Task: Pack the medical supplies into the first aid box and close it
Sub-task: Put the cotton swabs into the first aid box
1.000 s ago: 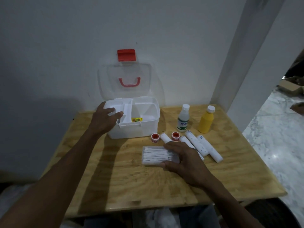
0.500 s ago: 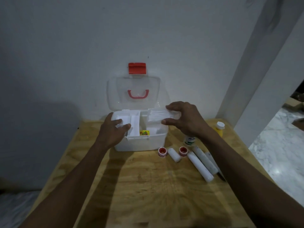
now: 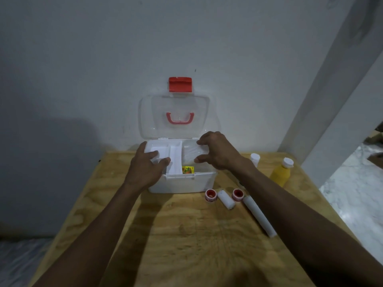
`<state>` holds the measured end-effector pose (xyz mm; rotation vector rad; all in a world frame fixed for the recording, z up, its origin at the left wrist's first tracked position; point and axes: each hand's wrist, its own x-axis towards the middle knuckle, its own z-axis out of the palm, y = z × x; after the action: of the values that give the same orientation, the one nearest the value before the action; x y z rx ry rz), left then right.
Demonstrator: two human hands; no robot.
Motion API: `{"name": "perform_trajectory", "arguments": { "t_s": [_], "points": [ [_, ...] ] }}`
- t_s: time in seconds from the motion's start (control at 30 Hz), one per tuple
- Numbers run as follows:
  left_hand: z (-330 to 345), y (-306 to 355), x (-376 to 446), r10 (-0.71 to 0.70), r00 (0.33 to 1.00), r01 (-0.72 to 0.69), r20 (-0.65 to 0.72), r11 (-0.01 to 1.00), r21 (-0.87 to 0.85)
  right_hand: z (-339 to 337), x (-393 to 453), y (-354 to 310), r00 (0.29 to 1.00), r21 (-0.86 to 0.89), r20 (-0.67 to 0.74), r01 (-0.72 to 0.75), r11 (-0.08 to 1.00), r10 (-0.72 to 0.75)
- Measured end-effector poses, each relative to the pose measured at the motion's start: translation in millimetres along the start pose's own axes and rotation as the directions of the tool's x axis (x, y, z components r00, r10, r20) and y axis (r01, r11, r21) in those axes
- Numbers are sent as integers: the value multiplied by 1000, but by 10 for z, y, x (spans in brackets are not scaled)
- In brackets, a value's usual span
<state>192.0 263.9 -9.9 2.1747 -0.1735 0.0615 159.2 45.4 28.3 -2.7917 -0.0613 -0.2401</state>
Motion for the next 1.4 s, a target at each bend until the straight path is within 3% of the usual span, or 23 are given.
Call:
{"name": "perform_trajectory", "arguments": {
  "t_s": [0.3,0.73,0.9,1.13,1.4],
  "points": [
    [-5,32,-27,10,1000,-11,3,1000,27,121,31,-123,999,-23,25,-26,999,27],
    [4,42,-25,17,1000,-18,11,997,70,61,68,-249,988,93,128,-101,991,89],
    [-3,50,-28,19,1000,-20,12,997,78,148,86,-289,967,334,113,-252,908,227],
    [1,74,-45,18,1000,-18,9,996,82,304,107,-362,938,332,66,-341,879,339],
    [-14,110,-70,20,1000,-20,5,997,72,324,110,-400,970,426,55,-237,873,236]
  ]
}}
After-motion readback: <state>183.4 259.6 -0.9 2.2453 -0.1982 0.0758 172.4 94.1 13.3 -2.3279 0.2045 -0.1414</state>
